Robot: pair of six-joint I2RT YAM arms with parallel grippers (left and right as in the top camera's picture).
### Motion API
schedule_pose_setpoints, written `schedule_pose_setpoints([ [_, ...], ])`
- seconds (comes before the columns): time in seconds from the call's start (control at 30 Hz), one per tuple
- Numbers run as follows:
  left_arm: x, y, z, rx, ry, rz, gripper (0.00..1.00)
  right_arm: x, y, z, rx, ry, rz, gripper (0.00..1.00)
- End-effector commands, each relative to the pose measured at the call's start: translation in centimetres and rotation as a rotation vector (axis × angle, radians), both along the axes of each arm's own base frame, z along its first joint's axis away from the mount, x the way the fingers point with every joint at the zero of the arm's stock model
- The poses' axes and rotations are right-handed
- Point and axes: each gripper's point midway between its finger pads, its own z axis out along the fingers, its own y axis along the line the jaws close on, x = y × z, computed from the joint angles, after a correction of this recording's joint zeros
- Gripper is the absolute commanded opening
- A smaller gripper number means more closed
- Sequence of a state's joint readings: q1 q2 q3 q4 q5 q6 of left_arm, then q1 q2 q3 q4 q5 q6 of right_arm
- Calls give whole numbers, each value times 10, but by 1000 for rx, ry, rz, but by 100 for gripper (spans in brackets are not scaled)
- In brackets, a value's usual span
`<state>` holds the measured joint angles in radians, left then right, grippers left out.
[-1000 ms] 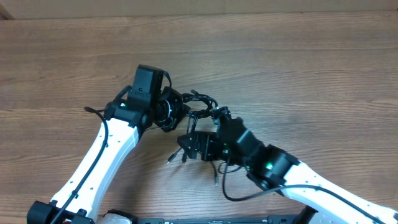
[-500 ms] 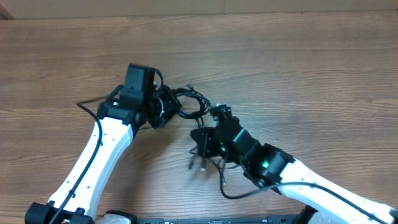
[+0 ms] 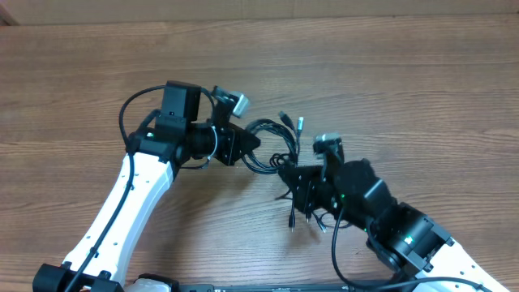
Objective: Untangle cables
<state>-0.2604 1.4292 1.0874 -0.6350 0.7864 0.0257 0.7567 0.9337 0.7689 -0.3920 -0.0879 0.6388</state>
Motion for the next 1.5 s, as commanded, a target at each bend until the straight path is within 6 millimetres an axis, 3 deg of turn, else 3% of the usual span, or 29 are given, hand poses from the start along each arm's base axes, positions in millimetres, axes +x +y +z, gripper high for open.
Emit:
schedule_pose_setpoints([
  [0.0,-24,-26,17,-57,-113,-202,4,24,-13,17,70,-14,-105,4],
  [0.1,-37,-40,20,-77,-108,-258,4,33,-9,11,86,18,-110,4],
  [0.2,-48,-48,27,-135,-91,-307,4,42,-8,-15,35,79,-127,4],
  [0.33,-49,-44,31,-169,-66,-304,4,60,-32,-49,12,224,-306,4],
  [0.4,-51,-41,41,-236,-59,-323,4,70,-33,-49,32,217,-302,4],
  [0.57,-82,-43,94,-553,-179,-552,4,75,-1,-40,112,182,-144,4],
  [0.7,-90,-41,106,-630,-203,-601,4,63,31,-29,218,197,49,4],
  [0.77,-89,-41,106,-628,-213,-602,4,58,37,-25,240,203,97,6],
  [0.97,-73,-37,95,-551,-147,-508,4,65,17,-35,215,246,40,90],
  [1.03,-63,-33,89,-513,-97,-443,4,69,0,-38,206,270,-12,100],
  [1.13,-35,-24,69,-391,36,-240,4,75,-30,-33,207,278,-94,100],
  [1.3,18,4,24,-195,350,313,4,72,-80,-11,193,214,-214,100],
  [1.37,30,17,12,-172,464,519,4,62,-94,-9,179,224,-259,100],
  [1.47,36,36,-5,-198,729,869,4,45,-96,-10,168,260,-261,100],
])
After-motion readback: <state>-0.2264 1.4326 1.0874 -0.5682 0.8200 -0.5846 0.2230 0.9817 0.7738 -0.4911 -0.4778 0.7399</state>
